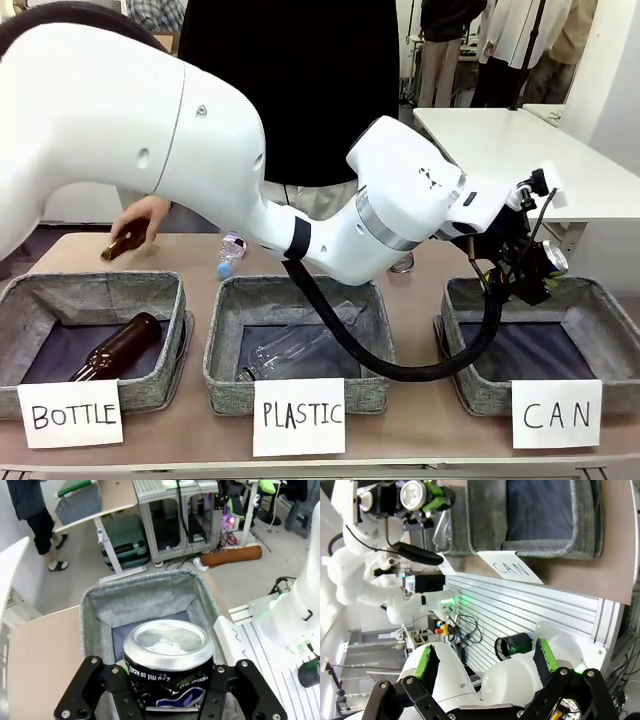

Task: Sort the can waste into the basket.
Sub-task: Pick up the can waste from the table and place it in the right Fabric basket.

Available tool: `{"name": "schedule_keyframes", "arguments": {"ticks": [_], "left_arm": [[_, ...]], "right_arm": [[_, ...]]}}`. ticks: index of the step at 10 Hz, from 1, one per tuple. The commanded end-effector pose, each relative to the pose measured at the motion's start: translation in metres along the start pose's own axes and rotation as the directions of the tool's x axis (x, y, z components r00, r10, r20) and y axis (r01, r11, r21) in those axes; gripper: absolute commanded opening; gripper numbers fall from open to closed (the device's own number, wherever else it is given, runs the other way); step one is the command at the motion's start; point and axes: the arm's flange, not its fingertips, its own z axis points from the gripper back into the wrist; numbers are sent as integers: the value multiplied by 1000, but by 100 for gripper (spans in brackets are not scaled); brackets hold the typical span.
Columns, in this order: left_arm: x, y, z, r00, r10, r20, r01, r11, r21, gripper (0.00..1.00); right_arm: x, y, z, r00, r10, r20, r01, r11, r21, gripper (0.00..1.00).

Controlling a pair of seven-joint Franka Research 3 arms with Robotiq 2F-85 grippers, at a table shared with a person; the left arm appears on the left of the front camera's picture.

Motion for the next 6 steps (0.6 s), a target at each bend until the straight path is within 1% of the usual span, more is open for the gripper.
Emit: {"name": "schedule_keyframes", "arguments": {"ticks": [1, 2, 4, 5, 6], "left_arm": [[7, 3, 1, 1000, 12, -2, -12, 999, -34, 96], [7, 3, 2, 1000, 12, 0, -12, 999, -37, 100], [6, 2, 1, 1000, 20, 3, -19, 999, -39, 100], [7, 2, 2, 1000, 21, 7, -20, 999, -46, 92], [6, 2, 3, 1000, 22, 5, -22, 999, -43, 100]], "right_arm": [[-2, 2, -1, 1000, -1, 1, 1, 1000, 13, 100], [-2, 2, -1, 1000, -1, 1, 1, 1000, 13, 100], [-2, 2, -1, 1000, -1, 1, 1, 1000, 13, 100], [-2, 2, -1, 1000, -1, 1, 1, 1000, 13, 100], [-2, 2, -1, 1000, -1, 1, 1, 1000, 13, 100]]}}
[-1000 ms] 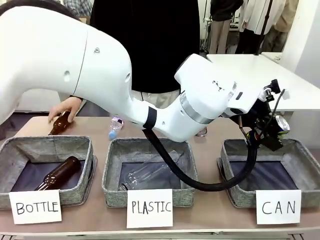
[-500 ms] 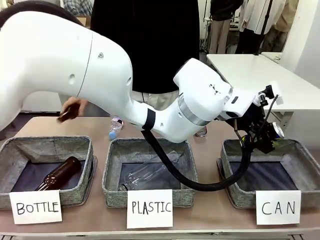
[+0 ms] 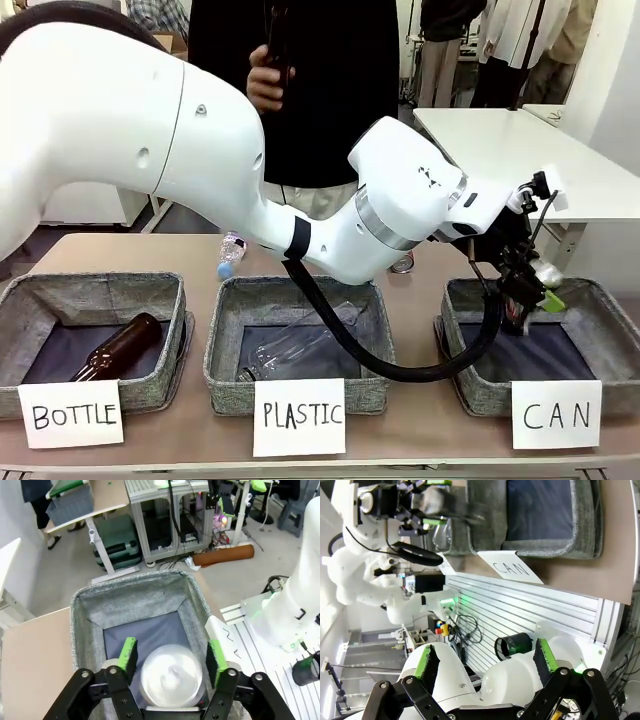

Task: Sort the can waste into the basket.
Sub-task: Pick up the can waste from the table and place it in the right Fabric basket.

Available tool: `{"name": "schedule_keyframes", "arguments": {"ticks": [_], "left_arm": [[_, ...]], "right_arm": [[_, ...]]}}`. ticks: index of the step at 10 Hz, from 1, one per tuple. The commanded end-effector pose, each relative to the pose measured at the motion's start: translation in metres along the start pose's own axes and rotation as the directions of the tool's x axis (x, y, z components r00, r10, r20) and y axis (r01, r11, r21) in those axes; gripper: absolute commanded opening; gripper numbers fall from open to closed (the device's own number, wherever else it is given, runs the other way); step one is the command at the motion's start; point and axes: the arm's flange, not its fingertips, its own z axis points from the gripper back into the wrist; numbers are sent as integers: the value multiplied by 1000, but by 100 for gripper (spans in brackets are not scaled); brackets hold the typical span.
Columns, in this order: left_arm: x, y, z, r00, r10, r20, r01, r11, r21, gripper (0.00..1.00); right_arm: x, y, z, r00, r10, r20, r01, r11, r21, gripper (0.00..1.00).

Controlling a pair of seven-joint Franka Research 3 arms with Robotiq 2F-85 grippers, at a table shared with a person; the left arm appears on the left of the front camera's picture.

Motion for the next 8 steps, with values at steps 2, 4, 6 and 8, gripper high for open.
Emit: {"name": "schedule_keyframes", "arguments": {"ticks": [2, 4, 6, 8], "left_arm": [[4, 3, 4, 1000, 22, 5, -22, 1000, -11, 100], [5, 4, 5, 1000, 22, 2, -22, 1000, -11, 100], [4, 6, 15, 998, 56, 4, -56, 998, -26, 100], [-6, 12, 99, 972, 228, -49, -228, 974, -8, 100]], "right_arm": [[-2, 2, -1, 1000, -1, 1, 1, 1000, 13, 100], [-2, 2, -1, 1000, -1, 1, 1, 1000, 13, 100], [-2, 2, -1, 1000, -1, 1, 1, 1000, 13, 100], [-2, 2, -1, 1000, -1, 1, 1, 1000, 13, 100]]}}
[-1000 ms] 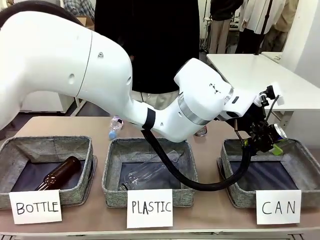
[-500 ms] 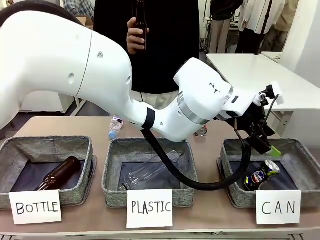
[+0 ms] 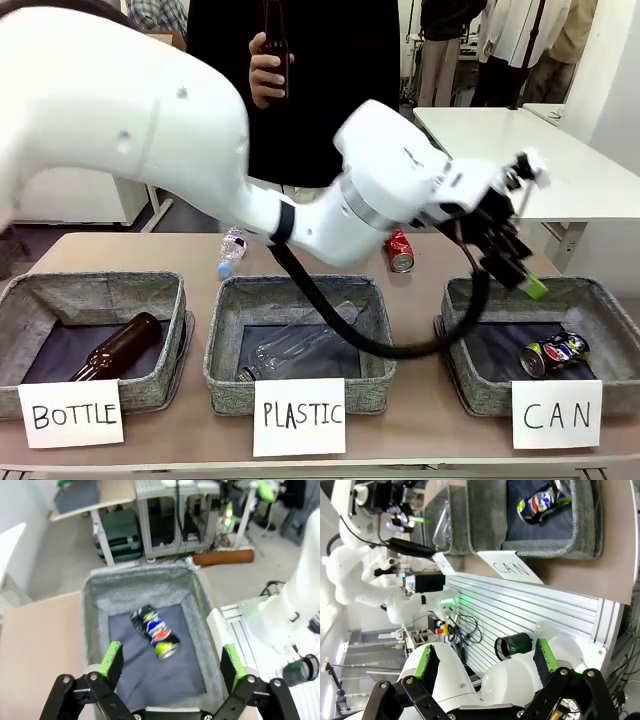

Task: Sort the can waste into the basket.
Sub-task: Pick up the can waste from the table and place it in the right Fabric basket.

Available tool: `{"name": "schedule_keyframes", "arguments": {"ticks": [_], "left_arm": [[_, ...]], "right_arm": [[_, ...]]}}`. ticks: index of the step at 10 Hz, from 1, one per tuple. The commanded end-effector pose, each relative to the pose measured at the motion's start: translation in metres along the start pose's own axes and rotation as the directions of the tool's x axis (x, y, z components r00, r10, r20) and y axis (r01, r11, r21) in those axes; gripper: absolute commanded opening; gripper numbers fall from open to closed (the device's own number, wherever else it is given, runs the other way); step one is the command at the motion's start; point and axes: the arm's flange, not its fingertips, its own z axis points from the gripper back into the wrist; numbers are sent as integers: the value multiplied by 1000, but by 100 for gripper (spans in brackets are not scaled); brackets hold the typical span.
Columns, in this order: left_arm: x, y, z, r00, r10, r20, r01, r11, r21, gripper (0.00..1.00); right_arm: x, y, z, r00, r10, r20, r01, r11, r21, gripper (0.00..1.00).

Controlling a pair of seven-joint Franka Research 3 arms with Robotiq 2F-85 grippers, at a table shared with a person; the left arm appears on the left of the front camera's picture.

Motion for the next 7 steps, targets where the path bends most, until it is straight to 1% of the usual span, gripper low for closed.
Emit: {"name": "schedule_keyframes", "arguments": {"ticks": [1, 2, 3, 4, 5, 6, 7], "left_arm": [[-19, -4, 125, 968, 249, -22, -250, 968, -18, 100], [-43, -16, 197, 921, 389, -24, -385, 918, 99, 100], [-65, -36, 254, 859, 513, -11, -512, 858, 34, 100], [-88, -60, 308, 787, 616, 23, -615, 782, 100, 100], [-112, -87, 355, 712, 696, 97, -702, 700, 130, 100], [-139, -116, 402, 627, 754, 198, -779, 603, 172, 100], [-165, -141, 434, 549, 793, 263, -834, 543, 103, 100]], "right_arm": [[-2, 2, -1, 1000, -1, 2, 1, 1000, 12, 100], [0, 0, 0, 1000, 0, 0, 0, 1000, 0, 100], [17, 25, 2, 997, 73, -15, -72, 995, 67, 100], [38, 53, -12, 990, 143, -12, -141, 985, 99, 100], [58, 83, -33, 986, 169, 4, -168, 979, 112, 100], [79, 118, -62, 985, 171, 21, -172, 977, 122, 100], [92, 151, -90, 987, 150, 48, -155, 979, 134, 100]]}}
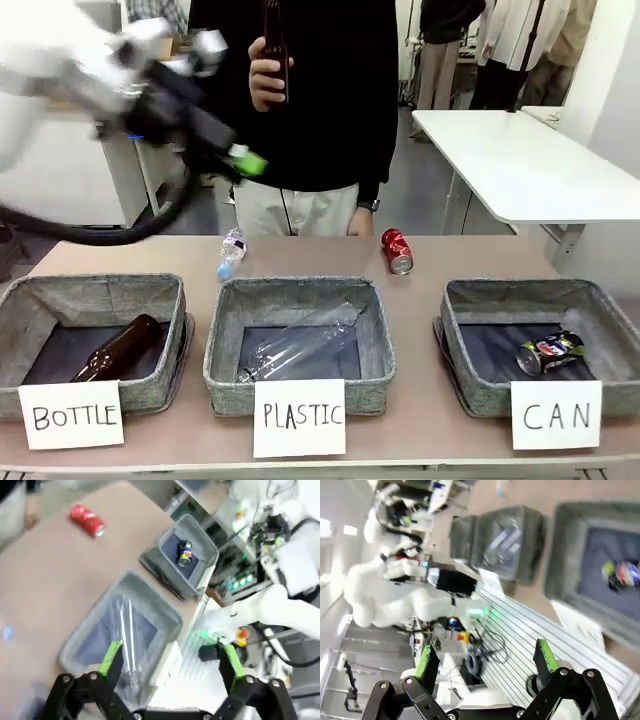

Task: Sort the can waste into the basket.
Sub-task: Pick up the can waste from the table and place it in the right Fabric basket.

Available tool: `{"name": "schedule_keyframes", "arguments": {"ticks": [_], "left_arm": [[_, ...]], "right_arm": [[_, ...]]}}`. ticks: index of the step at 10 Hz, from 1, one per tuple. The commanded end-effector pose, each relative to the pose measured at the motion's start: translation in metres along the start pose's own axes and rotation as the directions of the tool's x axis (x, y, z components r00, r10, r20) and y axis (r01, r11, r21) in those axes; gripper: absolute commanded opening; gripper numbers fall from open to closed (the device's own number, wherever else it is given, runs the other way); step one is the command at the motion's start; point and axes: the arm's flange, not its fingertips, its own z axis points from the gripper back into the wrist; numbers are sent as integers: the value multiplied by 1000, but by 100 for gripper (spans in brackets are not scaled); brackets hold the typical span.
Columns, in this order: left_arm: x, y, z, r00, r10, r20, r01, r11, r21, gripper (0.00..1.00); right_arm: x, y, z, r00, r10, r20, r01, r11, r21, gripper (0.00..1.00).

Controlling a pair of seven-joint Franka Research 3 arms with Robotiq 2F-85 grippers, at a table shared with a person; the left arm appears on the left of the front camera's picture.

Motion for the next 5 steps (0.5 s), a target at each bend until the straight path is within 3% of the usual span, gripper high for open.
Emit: {"name": "schedule_keyframes", "arguments": {"ticks": [1, 3, 4, 5], "left_arm": [[-55, 6, 46, 982, 163, 99, -162, 987, -22, 100], [-112, 21, 102, 931, 242, 274, -215, 969, -123, 100], [-140, 29, 123, 882, 267, 388, -226, 963, -149, 100], [-159, 37, 130, 853, 283, 438, -204, 954, -218, 100]], "right_arm": [[33, 43, -66, 997, -52, 65, 52, 999, -1, 100], [45, 79, -124, 994, -99, 53, 96, 993, 66, 100], [46, 89, -145, 994, -111, 26, 108, 989, 97, 100], [47, 91, -152, 990, -133, 54, 128, 988, 87, 100]]}}
